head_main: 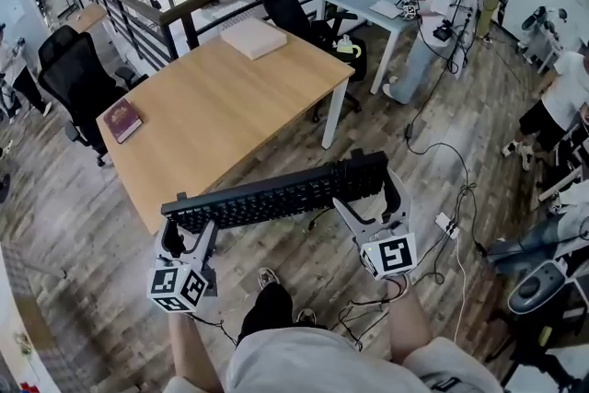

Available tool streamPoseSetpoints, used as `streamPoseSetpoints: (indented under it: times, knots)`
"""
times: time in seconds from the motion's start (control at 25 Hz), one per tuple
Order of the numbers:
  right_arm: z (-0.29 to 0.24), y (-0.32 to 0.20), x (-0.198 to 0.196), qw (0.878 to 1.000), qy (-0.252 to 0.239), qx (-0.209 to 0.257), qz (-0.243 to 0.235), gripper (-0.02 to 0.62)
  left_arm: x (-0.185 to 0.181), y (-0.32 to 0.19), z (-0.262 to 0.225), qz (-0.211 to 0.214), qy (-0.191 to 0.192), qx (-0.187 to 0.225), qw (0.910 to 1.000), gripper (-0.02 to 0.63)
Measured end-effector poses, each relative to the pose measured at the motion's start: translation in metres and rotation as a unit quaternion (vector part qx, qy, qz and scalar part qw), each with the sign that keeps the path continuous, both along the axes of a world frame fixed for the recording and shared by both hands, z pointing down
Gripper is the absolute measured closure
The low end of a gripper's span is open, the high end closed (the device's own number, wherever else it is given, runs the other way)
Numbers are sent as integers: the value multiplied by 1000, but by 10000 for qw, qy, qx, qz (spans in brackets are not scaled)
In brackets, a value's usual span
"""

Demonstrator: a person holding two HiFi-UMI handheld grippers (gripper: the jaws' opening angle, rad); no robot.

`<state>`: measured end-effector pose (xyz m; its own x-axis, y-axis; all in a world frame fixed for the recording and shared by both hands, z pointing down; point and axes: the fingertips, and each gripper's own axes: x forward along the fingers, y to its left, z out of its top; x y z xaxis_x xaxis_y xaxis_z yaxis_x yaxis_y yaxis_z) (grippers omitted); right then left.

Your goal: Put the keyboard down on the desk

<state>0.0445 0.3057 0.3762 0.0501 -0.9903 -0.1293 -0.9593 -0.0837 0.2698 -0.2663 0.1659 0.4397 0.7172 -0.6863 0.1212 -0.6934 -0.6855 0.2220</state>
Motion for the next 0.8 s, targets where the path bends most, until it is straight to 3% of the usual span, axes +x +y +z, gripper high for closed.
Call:
streamPoseSetpoints:
  times: [0.44,0.8]
  knots:
    - [-23,-130,27,9999,149,21,83,140,31,-134,-15,140,191,-40,9997,179]
    - [-25,-188,27,9999,110,-18,36,140,29,-189,-18,110,176,-63,9998,179]
